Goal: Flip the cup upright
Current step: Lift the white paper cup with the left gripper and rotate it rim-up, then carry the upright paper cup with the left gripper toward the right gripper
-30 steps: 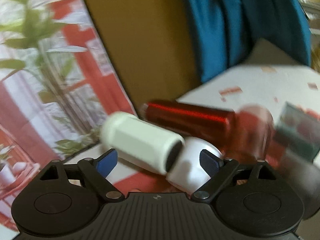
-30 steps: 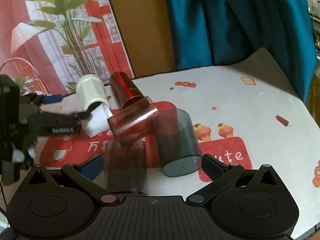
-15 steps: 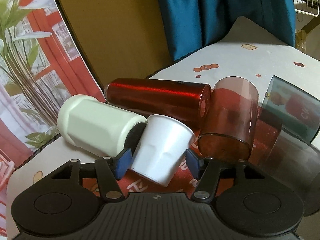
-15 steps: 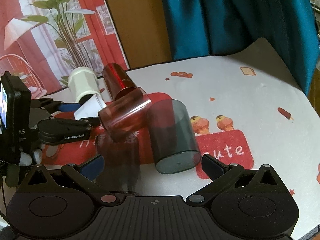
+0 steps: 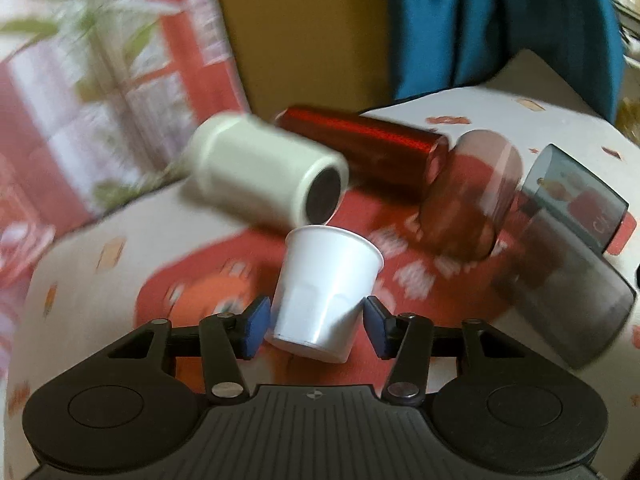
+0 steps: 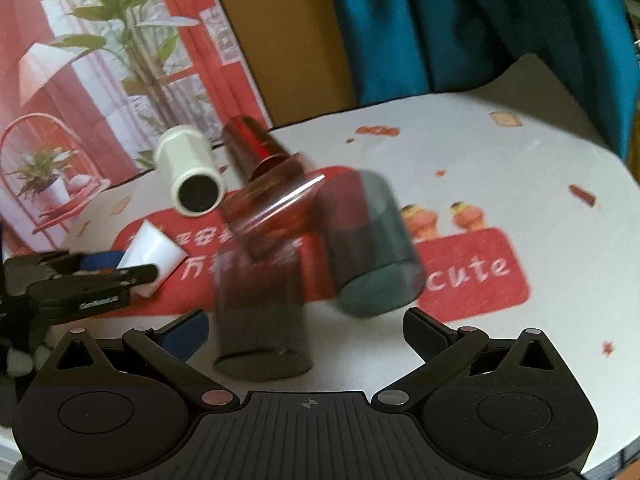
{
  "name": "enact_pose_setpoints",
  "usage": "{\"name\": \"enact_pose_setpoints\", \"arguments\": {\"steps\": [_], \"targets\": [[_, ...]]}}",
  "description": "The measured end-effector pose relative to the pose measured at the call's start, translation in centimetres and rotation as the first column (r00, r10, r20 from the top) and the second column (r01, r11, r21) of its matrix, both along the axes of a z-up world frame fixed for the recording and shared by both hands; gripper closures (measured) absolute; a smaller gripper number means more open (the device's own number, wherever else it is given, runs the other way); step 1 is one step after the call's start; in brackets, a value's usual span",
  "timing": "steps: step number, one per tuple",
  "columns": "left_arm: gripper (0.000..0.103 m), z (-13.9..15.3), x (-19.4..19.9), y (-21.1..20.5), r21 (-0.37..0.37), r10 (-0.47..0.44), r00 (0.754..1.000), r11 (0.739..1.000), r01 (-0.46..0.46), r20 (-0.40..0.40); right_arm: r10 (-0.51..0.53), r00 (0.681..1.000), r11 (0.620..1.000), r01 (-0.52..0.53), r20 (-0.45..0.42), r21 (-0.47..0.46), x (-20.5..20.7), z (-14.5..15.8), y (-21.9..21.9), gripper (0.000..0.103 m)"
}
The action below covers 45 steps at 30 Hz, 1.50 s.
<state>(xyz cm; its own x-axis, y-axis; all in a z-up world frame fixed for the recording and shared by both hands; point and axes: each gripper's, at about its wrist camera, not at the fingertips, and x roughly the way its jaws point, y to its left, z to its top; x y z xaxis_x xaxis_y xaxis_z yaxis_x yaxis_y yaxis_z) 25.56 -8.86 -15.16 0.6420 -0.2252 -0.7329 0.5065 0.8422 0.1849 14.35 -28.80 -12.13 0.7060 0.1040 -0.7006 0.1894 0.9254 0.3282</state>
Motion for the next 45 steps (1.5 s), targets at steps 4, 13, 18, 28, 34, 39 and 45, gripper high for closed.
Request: {"name": "enact_pose_setpoints", "arguments": {"steps": [4,13,18,28,34,39,45], "targets": [[0.053,0.5,-3.1,3.2,-0.026,0.100,0.995,0.995,-0.101,-0.020,0.042,0.999,0.999,-0.042,0.002,0.012,-0.8,-0.4,1.6,0.000],[0.068,-0.6,-8.8,6.5,-0.075,0.260,0.950,0.958,-0.276,-0.173,0.099,0.995,0.995,-0.099,0.010,0.005,-2.8,0.2,4.1,0.000],[0.062,0.3,-10.3,7.2,-0.144,0.288,0.944,0.939,-0.311,-0.159,0.105,0.994,0.994,-0.104,0.025,-0.017,-4.3,1.1,4.6,0.000],[0.024,1.5,-9.4,7.4,-0.207,0.367,0.930,0.910,-0.358,0.004,0.119,0.992,0.991,-0.117,0.042,-0.058,-5.9,2.3,5.5,0.000],[0.024,0.2,-5.9,5.6,-0.160,0.358,0.933,0.924,-0.348,0.042,0.113,0.993,0.991,-0.110,0.044,-0.071,-6.0,2.8,5.6,0.000],[0.038,0.7,-5.6,5.1,-0.182,0.304,0.952,0.937,-0.297,0.015,0.093,0.995,0.994,-0.091,0.033,-0.058,-5.8,2.6,5.0,0.000],[0.038,2.3,-9.3,7.1,-0.207,0.274,0.953,0.932,-0.296,-0.131,0.117,0.993,0.992,-0.116,0.016,-0.046,-5.4,1.9,5.5,0.000]]}}
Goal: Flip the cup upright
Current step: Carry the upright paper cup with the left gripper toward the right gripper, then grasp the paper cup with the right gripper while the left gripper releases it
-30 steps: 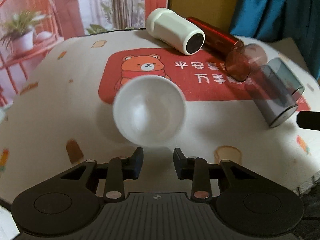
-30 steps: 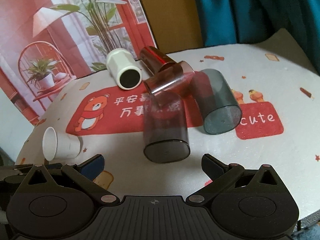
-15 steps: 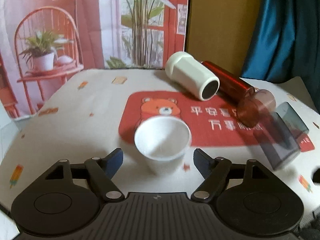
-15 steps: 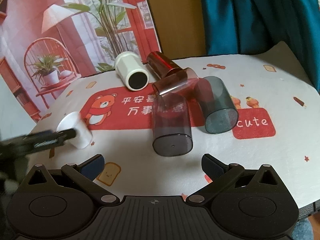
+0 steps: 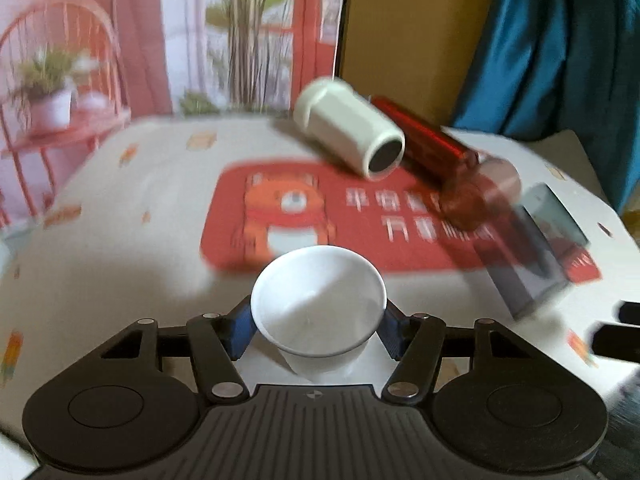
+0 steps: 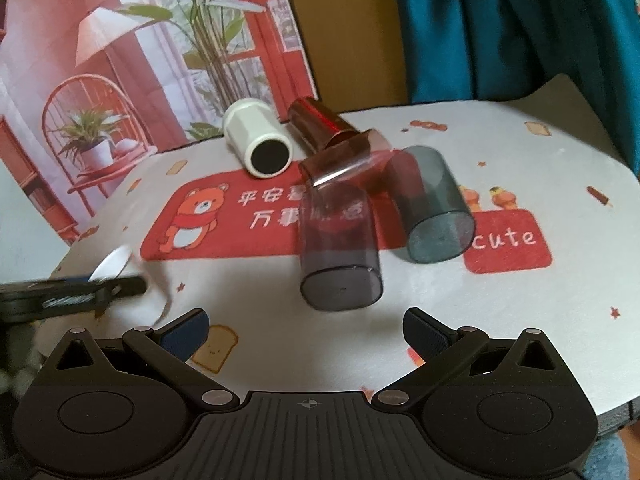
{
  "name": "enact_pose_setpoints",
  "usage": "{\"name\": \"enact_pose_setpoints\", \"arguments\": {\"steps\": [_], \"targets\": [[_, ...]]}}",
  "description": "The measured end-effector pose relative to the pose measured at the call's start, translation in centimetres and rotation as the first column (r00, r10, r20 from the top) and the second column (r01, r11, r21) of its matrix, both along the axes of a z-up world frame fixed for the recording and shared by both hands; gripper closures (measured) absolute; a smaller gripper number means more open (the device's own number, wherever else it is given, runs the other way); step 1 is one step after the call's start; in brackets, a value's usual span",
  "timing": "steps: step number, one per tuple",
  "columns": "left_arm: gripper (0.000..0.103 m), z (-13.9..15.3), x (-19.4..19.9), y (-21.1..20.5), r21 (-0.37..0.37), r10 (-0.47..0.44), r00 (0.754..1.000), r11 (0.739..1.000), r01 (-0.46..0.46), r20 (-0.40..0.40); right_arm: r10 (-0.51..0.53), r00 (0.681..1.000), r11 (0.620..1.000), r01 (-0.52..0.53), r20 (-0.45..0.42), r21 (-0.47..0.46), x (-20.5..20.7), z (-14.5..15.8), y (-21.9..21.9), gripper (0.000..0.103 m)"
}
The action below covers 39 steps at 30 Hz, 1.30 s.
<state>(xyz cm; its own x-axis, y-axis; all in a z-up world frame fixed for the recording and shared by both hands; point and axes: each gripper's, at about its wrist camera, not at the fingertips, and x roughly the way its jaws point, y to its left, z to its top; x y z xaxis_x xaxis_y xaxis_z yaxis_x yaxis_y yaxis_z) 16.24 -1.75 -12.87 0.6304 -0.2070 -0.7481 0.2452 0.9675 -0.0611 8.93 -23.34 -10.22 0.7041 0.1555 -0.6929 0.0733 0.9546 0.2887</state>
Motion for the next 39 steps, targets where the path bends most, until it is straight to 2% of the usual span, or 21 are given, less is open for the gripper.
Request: {"name": "enact_pose_setpoints", "arguments": {"steps": [2,6,12,16,19,24,27,29,31,34,36,37,39], "targets": [[0.038,0.4,-1.3,0.8,-0.019,-0.008,0.998,1.000,0.007,-0.068,0.006,1.000,1.000,-0.006,-0.008,0.005,0.1,-0.2,0.1,0.000],[0.038,0.4,-2.5,1.6,-0.005,-0.058,0.987,0.998,0.058,-0.149,0.009,1.000,1.000,-0.009,-0.020,0.015,0.4,-0.6,0.3,0.000],[0.039,-0.9,-0.1,0.8,-0.003,-0.078,0.978,0.997,0.079,-0.194,0.016,1.000,1.000,-0.016,-0.012,0.013,0.2,-0.3,0.4,0.000],[0.037,-1.3,2.1,-1.2,0.023,-0.075,0.985,0.997,0.079,-0.153,-0.008,1.000,1.000,0.008,-0.011,0.016,0.1,-0.2,-0.2,0.000],[0.037,-1.2,3.4,-1.9,0.014,-0.054,0.988,0.998,0.056,-0.141,-0.010,1.000,1.000,0.010,-0.007,0.009,0.1,-0.1,-0.4,0.000],[0.031,0.4,2.7,-1.1,-0.021,-0.048,0.994,0.999,0.046,-0.100,0.016,1.000,1.000,-0.016,-0.015,-0.014,0.0,0.1,0.0,0.000],[0.027,1.8,1.5,0.8,-0.041,-0.007,0.999,0.999,0.005,-0.044,0.033,0.999,0.999,-0.034,-0.019,-0.035,0.2,0.6,0.7,0.000],[0.023,2.6,0.4,2.5,-0.059,0.051,0.999,0.997,-0.052,-0.011,0.050,0.999,0.998,-0.051,-0.020,-0.042,0.5,1.0,1.3,0.000],[0.014,3.3,-0.7,4.2,-0.066,0.118,0.993,0.991,-0.116,0.018,0.078,0.997,0.995,-0.079,-0.022,-0.068,1.0,1.5,2.3,0.000],[0.006,3.7,-2.6,6.4,-0.054,0.223,0.973,0.974,-0.220,0.060,0.133,0.991,0.984,-0.134,-0.012,-0.116,1.8,2.2,4.5,0.000],[0.006,3.7,-3.7,7.3,-0.001,0.290,0.955,0.957,-0.291,0.066,0.176,0.984,0.977,-0.174,0.003,-0.126,2.5,2.4,6.2,0.000],[0.006,3.6,-4.1,7.6,0.013,0.312,0.948,0.950,-0.313,0.064,0.196,0.981,0.974,-0.195,-0.001,-0.119,3.1,2.4,6.9,0.000],[0.005,3.5,-5.0,8.4,-0.008,0.352,0.935,0.936,-0.352,0.049,0.236,0.971,0.969,-0.238,-0.028,-0.067,4.5,2.1,8.4,0.000]]}}
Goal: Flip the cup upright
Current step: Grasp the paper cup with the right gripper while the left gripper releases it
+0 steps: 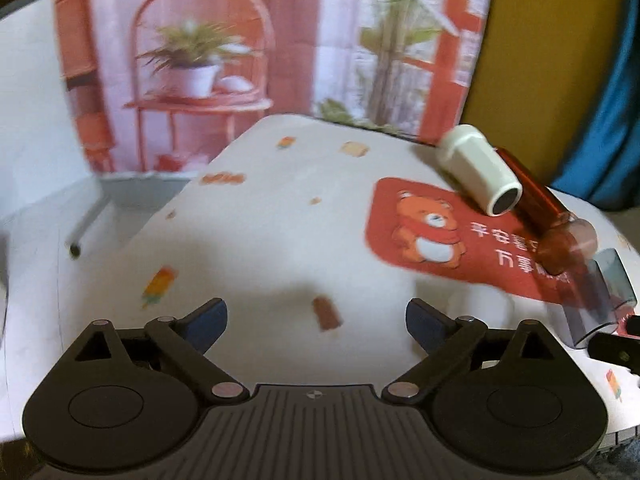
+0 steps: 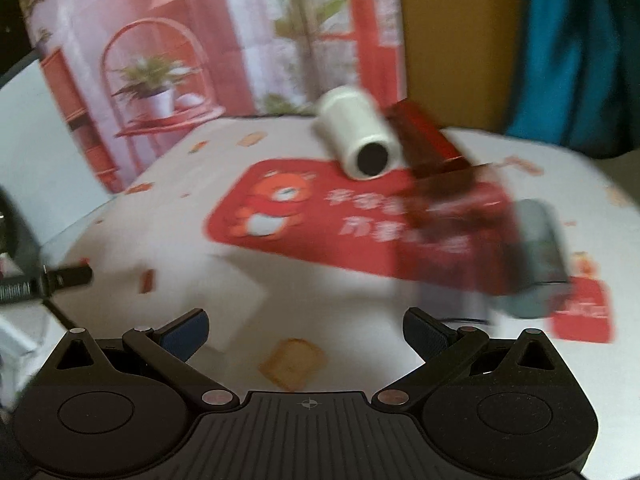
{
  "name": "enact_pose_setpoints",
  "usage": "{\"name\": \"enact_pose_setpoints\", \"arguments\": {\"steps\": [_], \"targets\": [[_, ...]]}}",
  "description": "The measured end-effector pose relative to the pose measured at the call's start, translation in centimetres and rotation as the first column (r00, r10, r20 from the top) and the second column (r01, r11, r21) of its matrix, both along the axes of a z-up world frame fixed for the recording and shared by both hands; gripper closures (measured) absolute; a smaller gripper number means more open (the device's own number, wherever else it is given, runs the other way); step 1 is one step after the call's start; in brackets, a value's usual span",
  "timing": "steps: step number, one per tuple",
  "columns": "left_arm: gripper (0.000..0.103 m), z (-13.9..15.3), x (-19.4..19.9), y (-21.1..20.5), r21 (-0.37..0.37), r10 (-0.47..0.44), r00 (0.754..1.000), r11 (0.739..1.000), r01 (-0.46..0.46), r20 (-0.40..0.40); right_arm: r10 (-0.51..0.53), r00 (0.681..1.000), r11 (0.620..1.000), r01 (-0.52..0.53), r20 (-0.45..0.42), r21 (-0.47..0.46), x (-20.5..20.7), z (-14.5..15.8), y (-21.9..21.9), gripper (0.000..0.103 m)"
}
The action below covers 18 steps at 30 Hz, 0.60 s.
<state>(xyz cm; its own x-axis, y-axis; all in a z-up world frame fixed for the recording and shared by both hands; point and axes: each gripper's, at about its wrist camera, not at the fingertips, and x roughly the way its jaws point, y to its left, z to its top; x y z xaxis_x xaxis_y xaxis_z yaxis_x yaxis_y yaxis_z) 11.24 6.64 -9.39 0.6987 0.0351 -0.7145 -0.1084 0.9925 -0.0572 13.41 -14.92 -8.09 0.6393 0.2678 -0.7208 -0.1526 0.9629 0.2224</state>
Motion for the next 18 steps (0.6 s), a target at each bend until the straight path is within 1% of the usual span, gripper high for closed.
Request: {"name": "enact_pose_setpoints", "arguments": {"steps": [2,3,4,5,7,9,12,14,15,16,17,18], "targets": [[0.004,-0.4,-0.8,0.5,-0.042,0.025,1.000,0.999,-0.026,-0.014,0.037,0.998,0.995,-0.032,-0.049,0.096,1.4,-0.4,0.9,0.000],[0.004,-0.6,-0.9,0.6,-0.051,0.029,0.999,0.998,-0.030,-0.025,0.042,0.996,0.989,-0.029,-0.084,0.148,2.2,-0.8,1.4,0.000],[0.004,-0.9,-0.9,0.6,-0.061,0.027,0.999,0.998,-0.030,-0.045,0.037,0.992,0.984,-0.015,-0.123,0.177,2.9,-1.2,1.8,0.001],[0.004,-1.2,-0.8,0.7,-0.071,0.020,0.998,0.997,-0.024,-0.064,0.021,0.987,0.983,0.009,-0.159,0.183,3.5,-1.6,2.1,0.001],[0.004,-1.5,-0.7,1.1,-0.082,0.028,0.997,0.996,-0.034,-0.074,-0.016,0.978,0.981,0.056,-0.209,0.186,4.6,-2.3,2.5,0.004],[0.004,-1.3,-0.6,1.7,-0.099,0.052,0.996,0.993,-0.059,-0.065,-0.036,0.970,0.975,0.087,-0.241,0.207,5.5,-2.8,2.6,0.008],[0.004,-1.9,-0.9,2.5,-0.126,0.072,0.995,0.989,-0.080,-0.073,-0.060,0.958,0.967,0.126,-0.281,0.221,6.7,-3.4,2.9,0.010],[0.004,-2.2,-0.8,2.5,-0.131,0.072,0.994,0.988,-0.083,-0.086,-0.065,0.952,0.961,0.141,-0.299,0.237,7.2,-4.2,3.2,0.016],[0.004,-2.2,-1.2,2.6,-0.128,0.073,0.993,0.988,-0.084,-0.090,-0.064,0.950,0.958,0.144,-0.307,0.246,7.4,-4.5,3.3,0.022],[0.004,-2.3,-1.2,2.6,-0.120,0.072,0.993,0.989,-0.083,-0.092,-0.060,0.949,0.956,0.145,-0.311,0.256,7.6,-4.7,3.4,0.031],[0.004,-2.3,-1.4,2.6,-0.111,0.071,0.993,0.991,-0.081,-0.094,-0.053,0.949,0.953,0.141,-0.312,0.268,7.9,-5.0,3.6,0.036],[0.004,-2.3,-1.4,2.4,-0.101,0.070,0.993,0.992,-0.079,-0.096,-0.042,0.949,0.949,0.136,-0.312,0.285,7.8,-5.2,3.7,0.045]]}}
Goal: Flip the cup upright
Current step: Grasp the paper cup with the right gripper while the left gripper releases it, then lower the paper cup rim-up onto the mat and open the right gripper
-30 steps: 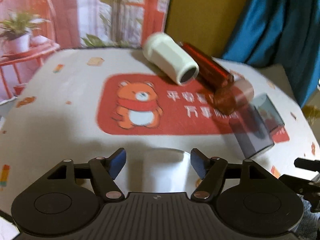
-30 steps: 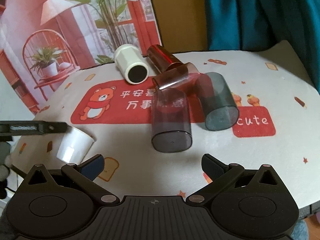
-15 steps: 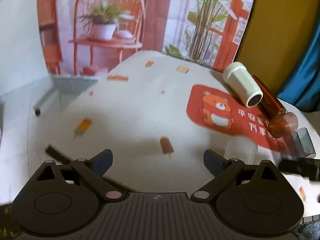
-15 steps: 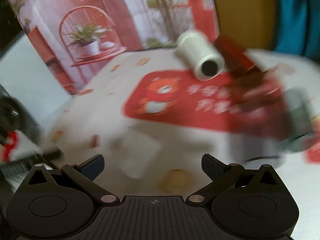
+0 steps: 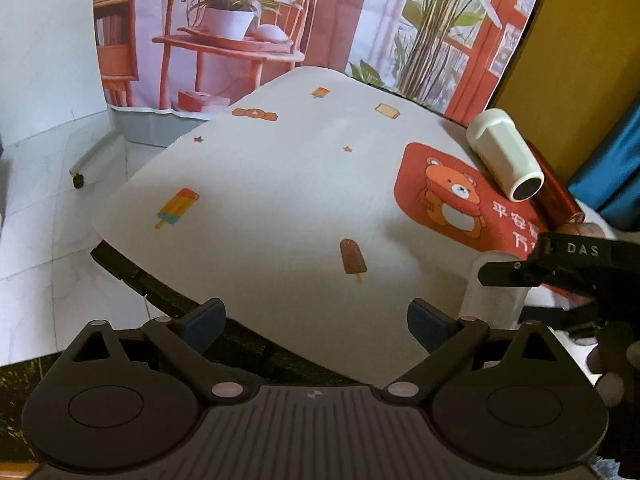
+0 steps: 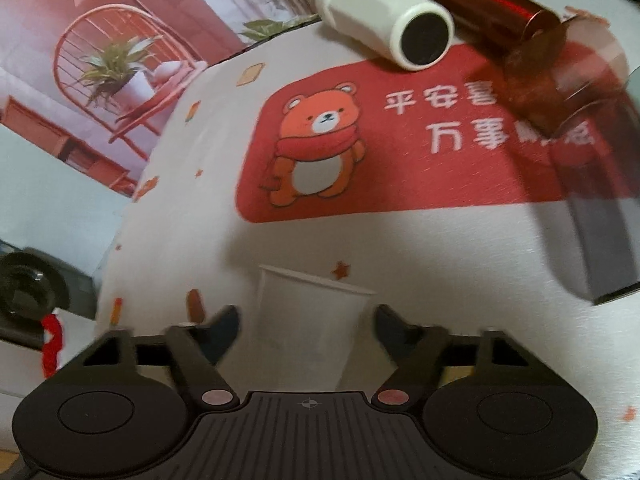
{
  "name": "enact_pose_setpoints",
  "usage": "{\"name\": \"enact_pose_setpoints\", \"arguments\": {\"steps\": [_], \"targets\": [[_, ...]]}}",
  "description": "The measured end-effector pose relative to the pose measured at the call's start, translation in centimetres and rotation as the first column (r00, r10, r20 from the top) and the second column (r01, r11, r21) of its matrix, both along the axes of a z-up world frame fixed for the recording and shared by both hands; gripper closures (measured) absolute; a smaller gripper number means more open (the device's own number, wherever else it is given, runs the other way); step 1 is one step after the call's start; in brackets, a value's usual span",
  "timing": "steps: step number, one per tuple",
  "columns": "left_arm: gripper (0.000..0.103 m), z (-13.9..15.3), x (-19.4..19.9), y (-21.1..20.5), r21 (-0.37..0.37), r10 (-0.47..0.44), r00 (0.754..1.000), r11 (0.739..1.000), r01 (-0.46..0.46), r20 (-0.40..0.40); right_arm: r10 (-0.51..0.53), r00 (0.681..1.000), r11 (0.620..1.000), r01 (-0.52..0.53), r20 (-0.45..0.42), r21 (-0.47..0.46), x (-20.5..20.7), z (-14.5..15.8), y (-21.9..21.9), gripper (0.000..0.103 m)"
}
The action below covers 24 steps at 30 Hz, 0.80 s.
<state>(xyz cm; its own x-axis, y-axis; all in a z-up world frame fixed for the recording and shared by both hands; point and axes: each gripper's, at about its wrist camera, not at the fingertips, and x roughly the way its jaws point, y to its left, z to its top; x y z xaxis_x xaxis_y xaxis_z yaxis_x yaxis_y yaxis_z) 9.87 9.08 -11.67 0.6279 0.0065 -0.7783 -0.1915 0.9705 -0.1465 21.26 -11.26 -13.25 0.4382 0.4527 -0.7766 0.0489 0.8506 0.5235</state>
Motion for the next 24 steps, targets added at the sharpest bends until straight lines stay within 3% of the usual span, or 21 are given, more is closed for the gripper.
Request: {"name": "enact_pose_setpoints", "arguments": {"steps": [1,4,6,9,14,19,24], "targets": [[0.004,0.0,0.0,-0.1,0.006,-0.003,1.000,1.000,0.003,-0.001,0.005,1.000,1.000,-0.005,0.006,0.013,-0.1,-0.1,0.0,0.050],[0.004,-0.1,0.0,0.0,0.009,-0.002,1.000,1.000,0.002,-0.004,0.025,0.998,1.000,-0.025,0.050,0.003,-0.7,0.1,0.1,0.050],[0.004,-0.2,0.1,-0.1,0.013,0.006,1.000,1.000,-0.006,-0.013,0.099,0.988,0.992,-0.089,0.114,-0.087,-0.8,1.1,1.0,0.050],[0.004,0.0,-0.1,-0.4,0.021,0.021,1.000,1.000,-0.021,-0.004,0.224,0.947,0.956,-0.168,0.229,-0.240,-0.8,2.7,2.9,0.050],[0.004,-0.1,0.1,-0.8,0.049,0.016,1.000,0.999,-0.015,-0.015,0.303,0.890,0.917,-0.175,0.342,-0.358,0.1,3.6,4.5,0.050],[0.004,-0.2,0.2,-0.3,0.054,0.037,0.999,0.998,-0.035,-0.033,0.370,0.854,0.873,-0.185,0.365,-0.451,0.5,2.0,5.5,0.050],[0.004,-0.4,0.5,-0.4,0.060,0.038,0.998,0.998,-0.035,-0.045,0.421,0.818,0.852,-0.209,0.393,-0.480,-1.1,1.4,5.9,0.051]]}}
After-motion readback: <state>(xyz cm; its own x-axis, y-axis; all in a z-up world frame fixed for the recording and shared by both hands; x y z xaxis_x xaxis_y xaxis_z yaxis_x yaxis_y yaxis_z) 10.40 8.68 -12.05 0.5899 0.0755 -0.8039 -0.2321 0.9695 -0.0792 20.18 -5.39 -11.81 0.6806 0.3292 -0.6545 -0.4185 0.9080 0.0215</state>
